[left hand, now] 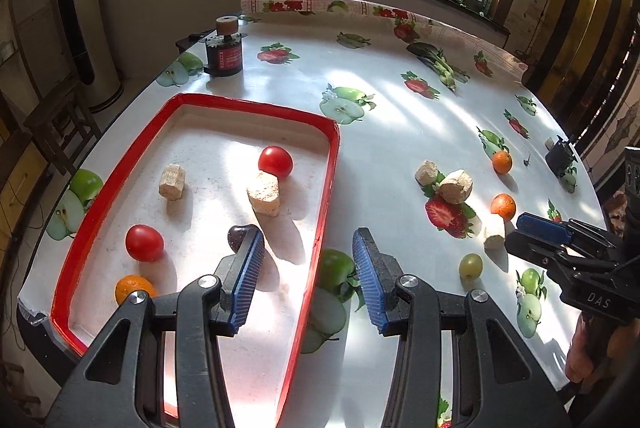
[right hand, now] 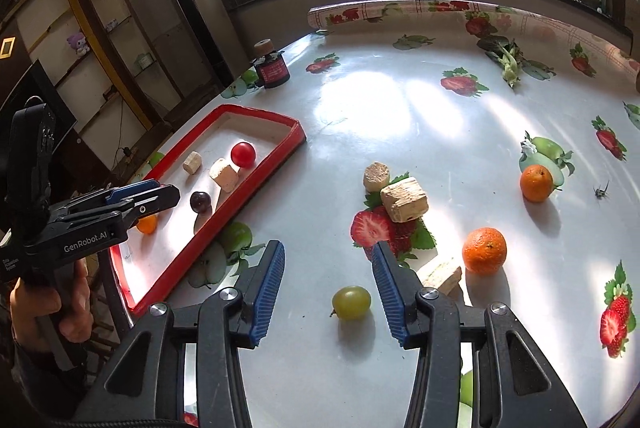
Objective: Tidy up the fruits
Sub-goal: 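Move both open tools toward the green grape and orange on the table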
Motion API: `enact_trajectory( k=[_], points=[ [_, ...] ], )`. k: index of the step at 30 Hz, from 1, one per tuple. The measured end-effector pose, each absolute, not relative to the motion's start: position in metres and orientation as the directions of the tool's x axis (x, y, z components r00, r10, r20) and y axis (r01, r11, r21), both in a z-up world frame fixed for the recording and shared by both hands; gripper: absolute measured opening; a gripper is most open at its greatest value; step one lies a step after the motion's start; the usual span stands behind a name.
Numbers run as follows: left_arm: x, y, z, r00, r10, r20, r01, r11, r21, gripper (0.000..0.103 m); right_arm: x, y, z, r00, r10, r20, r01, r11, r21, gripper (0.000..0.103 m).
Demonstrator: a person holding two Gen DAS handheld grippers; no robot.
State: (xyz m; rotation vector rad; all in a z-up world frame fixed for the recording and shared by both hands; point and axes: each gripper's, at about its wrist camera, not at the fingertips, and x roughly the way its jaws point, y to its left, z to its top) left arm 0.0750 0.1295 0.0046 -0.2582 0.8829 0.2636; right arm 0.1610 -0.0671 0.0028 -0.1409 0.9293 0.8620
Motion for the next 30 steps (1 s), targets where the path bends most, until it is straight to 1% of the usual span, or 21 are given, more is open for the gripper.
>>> enact_trajectory(
  k=[14,23,30],
  points=[
    [0.090,0.074,-0.005,0.591,0.040,-0.805,-0.223,0.968,-0.116,0.044,0.171,-0.138,-0.011,0.353,0.543,-0.762,-0.612,0.750,0.251,0.048],
    [0.098,0.051,-0.009,0.581,0.006,-0.814,-0.176,0.977,-0.119,0.044,0.175,-0.151,-0.016,0.360,0.538,-0.762,-0.590,0.764,0.260,0.048],
    [0.108,0.027,-0.019,0.561,-0.059,-0.825,-0.111,0.983,-0.146,0.044,0.188,-0.154,-0.022,0.372,0.532,-0.761,-0.568,0.779,0.267,0.048]
  ],
)
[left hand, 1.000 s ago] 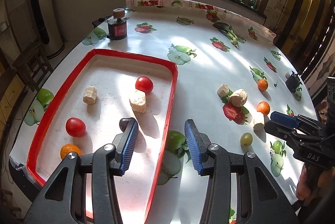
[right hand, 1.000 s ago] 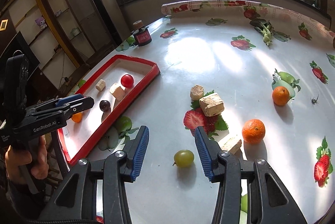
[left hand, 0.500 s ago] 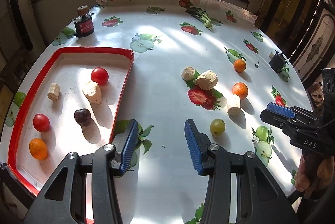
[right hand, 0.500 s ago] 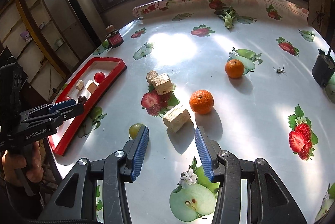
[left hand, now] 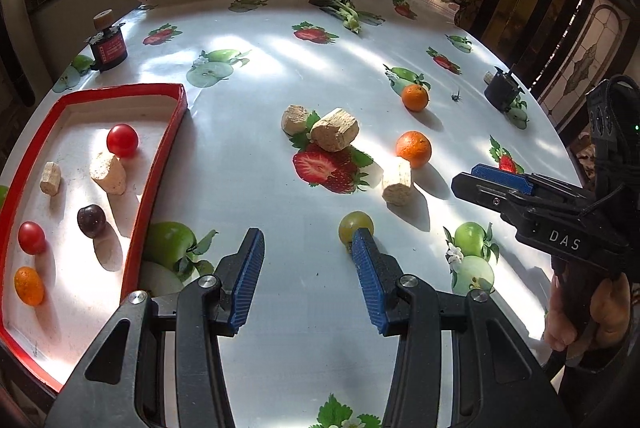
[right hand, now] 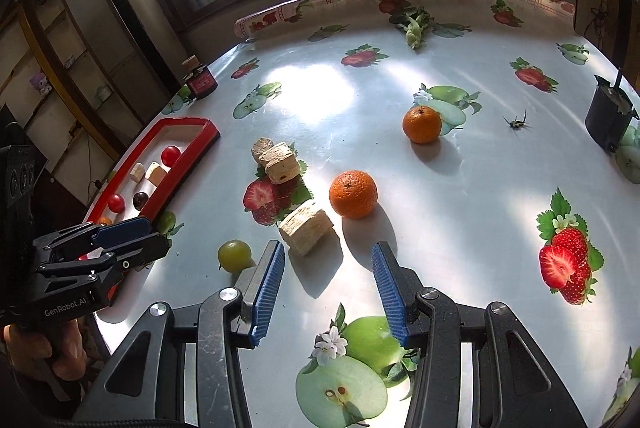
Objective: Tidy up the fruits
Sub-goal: 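Move both open tools toward the green grape and orange on the table, then grasp the green grape with the left tool while the right tool grasps the orange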
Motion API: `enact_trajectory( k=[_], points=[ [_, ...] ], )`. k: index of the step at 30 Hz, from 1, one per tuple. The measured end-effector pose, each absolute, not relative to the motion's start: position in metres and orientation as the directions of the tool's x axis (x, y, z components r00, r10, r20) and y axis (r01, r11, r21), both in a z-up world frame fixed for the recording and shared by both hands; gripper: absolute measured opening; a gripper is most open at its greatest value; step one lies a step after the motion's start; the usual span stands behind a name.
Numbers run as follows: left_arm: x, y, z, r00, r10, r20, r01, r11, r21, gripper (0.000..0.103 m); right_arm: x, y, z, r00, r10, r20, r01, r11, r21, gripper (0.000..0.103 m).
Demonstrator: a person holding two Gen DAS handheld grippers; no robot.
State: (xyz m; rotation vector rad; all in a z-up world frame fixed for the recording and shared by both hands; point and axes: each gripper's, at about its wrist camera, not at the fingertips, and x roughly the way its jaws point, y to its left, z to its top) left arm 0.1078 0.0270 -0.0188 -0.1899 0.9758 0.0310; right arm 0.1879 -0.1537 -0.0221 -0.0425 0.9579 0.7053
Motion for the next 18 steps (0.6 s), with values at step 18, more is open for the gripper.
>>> enact_trajectory(
  k=[18],
  points=[
    [0.148,-0.002,-0.058,0.503,-0.121,-0.856,-0.019,0.988,-0.150,0.026,0.240,-0.130,-0.054,0.336,0.542,-0.770,-0.526,0.786,0.324,0.046]
  ],
)
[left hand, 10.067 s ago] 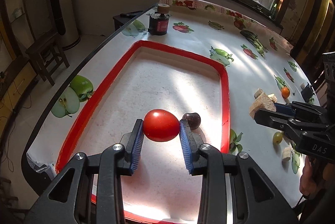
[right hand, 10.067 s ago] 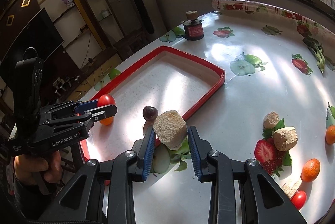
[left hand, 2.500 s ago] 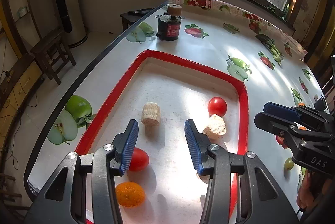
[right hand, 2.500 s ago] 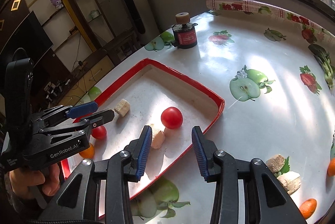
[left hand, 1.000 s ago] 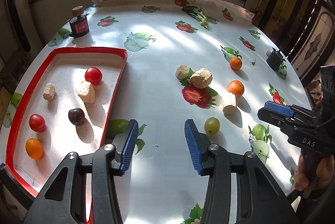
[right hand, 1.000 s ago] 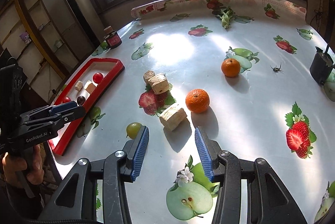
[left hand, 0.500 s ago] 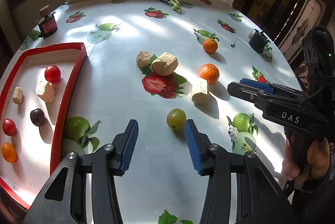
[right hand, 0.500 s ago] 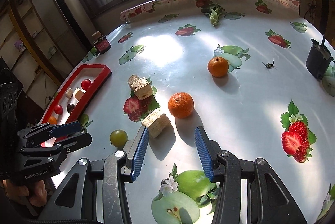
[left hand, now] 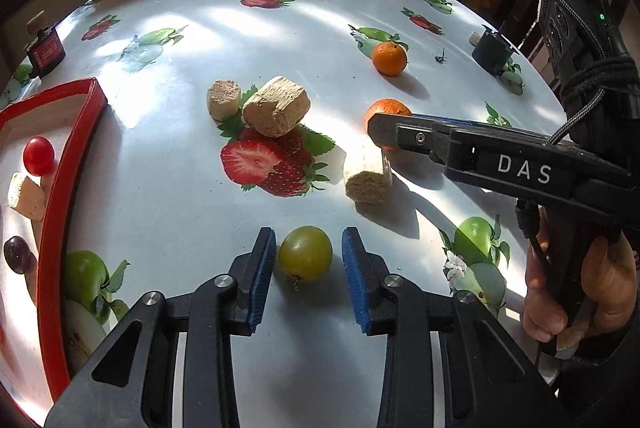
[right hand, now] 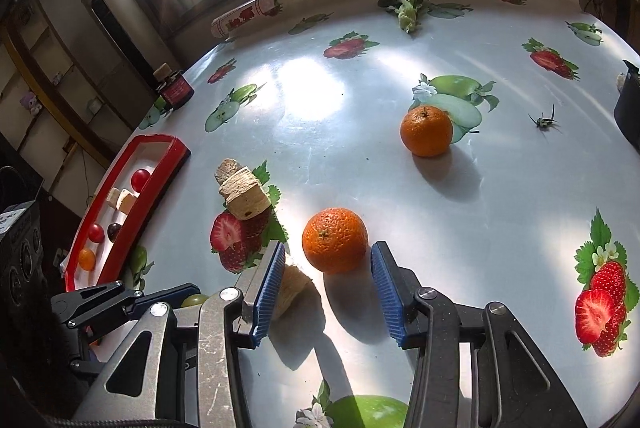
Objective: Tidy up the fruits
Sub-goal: 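Grasp the green grape with the left tool while the right tool grasps the orange, then carry grape and orange into the tray and open both tools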
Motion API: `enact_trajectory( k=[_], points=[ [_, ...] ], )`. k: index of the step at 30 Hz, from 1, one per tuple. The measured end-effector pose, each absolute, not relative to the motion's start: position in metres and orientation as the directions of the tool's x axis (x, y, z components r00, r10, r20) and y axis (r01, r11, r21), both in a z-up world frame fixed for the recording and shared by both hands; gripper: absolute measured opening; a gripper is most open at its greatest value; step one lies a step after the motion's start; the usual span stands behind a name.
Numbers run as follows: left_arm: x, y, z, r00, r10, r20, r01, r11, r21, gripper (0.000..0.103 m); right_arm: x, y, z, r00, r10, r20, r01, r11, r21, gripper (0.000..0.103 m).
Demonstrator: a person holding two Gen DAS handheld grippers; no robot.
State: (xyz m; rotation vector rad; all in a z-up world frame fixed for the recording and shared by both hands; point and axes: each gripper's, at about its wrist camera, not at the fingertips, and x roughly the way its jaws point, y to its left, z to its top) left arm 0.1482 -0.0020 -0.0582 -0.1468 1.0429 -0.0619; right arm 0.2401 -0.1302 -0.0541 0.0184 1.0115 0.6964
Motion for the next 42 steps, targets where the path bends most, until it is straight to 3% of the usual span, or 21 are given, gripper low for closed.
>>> enact_trajectory(
  k=[2,3,25,42],
  points=[
    [0.149,0.003,-0.058,0.504,-0.135,-0.853,-0.021,0.985,-0.169,0.023,0.245,-0.130,-0.056,0.325,0.566,-0.757,-0.519,0.776,0.358,0.044],
    [0.148,0.004,-0.057,0.505,-0.133,-0.853,-0.024,0.985,-0.168,0.023,0.246,-0.130,-0.055,0.326,0.568,-0.756,-0.518,0.776,0.360,0.035],
    [0.096,0.043,-0.021,0.597,-0.068,-0.799,-0.117,0.978,-0.171,0.023,0.178,-0.123,-0.004,0.370,0.606,-0.704,-0.626,0.723,0.293,0.034],
    [0.058,0.079,-0.011,0.626,0.005,-0.779,-0.206,0.966,-0.159,0.023,0.141,-0.081,-0.002,0.303,0.632,-0.713,-0.707,0.651,0.277,0.034]
  ],
)
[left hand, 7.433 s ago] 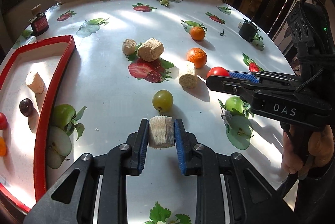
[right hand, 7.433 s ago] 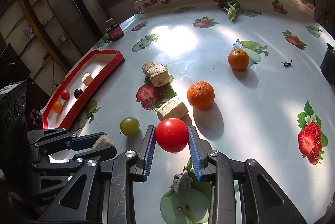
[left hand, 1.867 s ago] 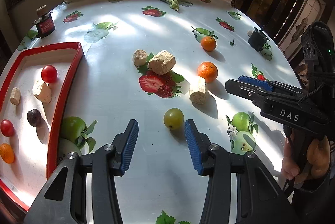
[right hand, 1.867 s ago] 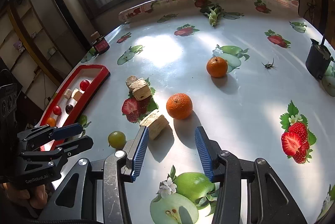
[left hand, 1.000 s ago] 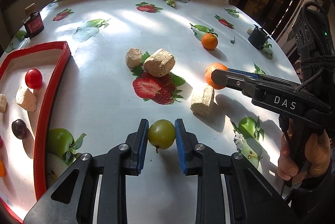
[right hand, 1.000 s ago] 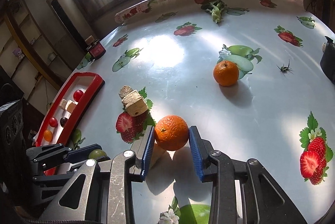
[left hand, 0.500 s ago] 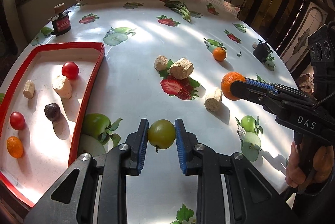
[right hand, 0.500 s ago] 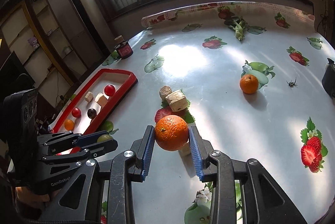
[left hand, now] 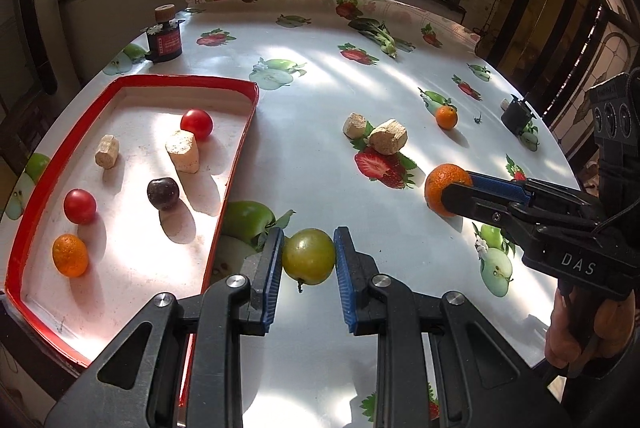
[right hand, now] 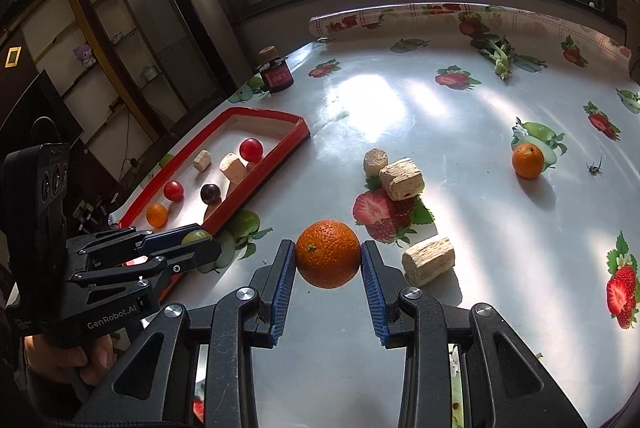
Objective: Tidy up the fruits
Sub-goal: 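Carry grape and orange into the tray and open both tools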
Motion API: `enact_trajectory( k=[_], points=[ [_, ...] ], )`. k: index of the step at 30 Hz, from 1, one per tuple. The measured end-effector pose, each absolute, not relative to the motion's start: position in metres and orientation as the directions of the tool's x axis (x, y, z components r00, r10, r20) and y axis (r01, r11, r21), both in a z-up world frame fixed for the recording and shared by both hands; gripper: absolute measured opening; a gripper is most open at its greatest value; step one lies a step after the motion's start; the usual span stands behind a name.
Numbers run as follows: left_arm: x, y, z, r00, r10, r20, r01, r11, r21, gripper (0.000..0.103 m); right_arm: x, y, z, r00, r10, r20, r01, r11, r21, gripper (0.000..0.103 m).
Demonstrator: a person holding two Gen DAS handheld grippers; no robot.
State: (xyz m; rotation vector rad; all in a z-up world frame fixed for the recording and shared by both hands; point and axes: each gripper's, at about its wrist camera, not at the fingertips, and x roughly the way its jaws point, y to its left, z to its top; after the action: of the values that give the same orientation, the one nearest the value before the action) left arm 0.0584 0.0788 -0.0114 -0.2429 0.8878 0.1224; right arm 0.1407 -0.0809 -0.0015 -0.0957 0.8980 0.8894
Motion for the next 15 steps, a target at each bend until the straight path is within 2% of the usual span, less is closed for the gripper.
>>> enact_trajectory(
  k=[15],
  points=[
    [0.036,0.113,-0.013,0.627,0.042,-0.778,-0.276,0.946,-0.171,0.023,0.124,-0.046,-0.004,0.256,0.638,-0.726,-0.753,0.603,0.264,0.034]
  ],
)
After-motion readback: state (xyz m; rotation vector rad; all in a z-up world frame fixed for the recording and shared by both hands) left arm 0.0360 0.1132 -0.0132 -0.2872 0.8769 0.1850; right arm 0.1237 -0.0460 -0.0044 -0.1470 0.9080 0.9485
